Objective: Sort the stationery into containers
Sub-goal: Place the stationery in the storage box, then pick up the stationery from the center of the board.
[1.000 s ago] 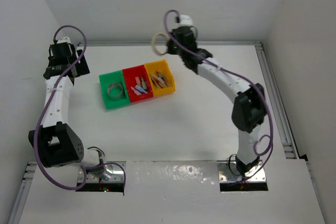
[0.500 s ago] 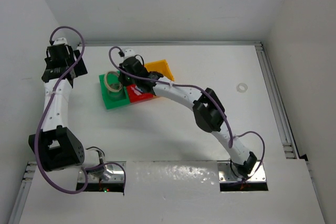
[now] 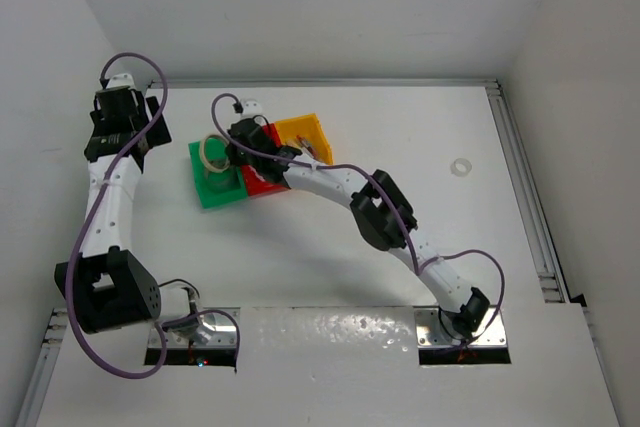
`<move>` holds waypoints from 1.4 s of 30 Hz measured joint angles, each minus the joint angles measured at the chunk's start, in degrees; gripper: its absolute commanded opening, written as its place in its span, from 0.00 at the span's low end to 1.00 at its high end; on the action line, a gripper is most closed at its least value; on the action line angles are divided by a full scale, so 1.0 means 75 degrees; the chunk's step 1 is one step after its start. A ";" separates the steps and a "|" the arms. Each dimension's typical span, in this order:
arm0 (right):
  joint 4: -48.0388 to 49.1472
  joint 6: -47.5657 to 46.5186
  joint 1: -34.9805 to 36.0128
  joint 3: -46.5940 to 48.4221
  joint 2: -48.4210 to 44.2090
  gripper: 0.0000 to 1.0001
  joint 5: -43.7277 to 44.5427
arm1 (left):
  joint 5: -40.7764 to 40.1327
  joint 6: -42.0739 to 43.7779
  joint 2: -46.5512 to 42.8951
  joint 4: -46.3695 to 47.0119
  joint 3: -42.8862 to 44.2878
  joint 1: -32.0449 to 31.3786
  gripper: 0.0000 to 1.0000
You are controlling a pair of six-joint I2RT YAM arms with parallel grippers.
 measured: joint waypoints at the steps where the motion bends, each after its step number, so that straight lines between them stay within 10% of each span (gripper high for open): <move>1: 0.0032 -0.0006 0.0026 -0.0012 0.0000 0.00 0.0003 | -0.0009 -0.0003 -0.0006 0.0023 -0.0003 0.0000 0.78; 24: 0.0236 -0.0376 0.0187 -0.0216 -0.0087 0.46 -0.0513 | -0.0064 0.0000 -0.0006 0.0137 -0.0087 0.0000 0.78; 30: -0.0565 -0.0988 -0.0111 -0.1839 -0.2483 0.16 -0.1247 | -0.0055 0.0003 -0.0006 0.0128 -0.0085 0.0000 0.78; 33: -0.1072 -0.0909 -0.1180 -0.3722 -0.4934 0.11 -0.1816 | -0.0020 0.0000 -0.0006 0.0125 -0.0085 0.0000 0.78; 37: -0.1495 -0.0560 -0.4191 -0.5855 -0.7172 0.33 -0.1180 | 0.0105 0.0000 -0.0006 0.0102 -0.0073 0.0000 0.78; 42: -0.2623 -0.0399 -0.6633 -0.7933 -0.7259 0.38 0.0093 | 0.0236 -0.0003 -0.0006 0.0096 -0.0067 -0.0015 0.78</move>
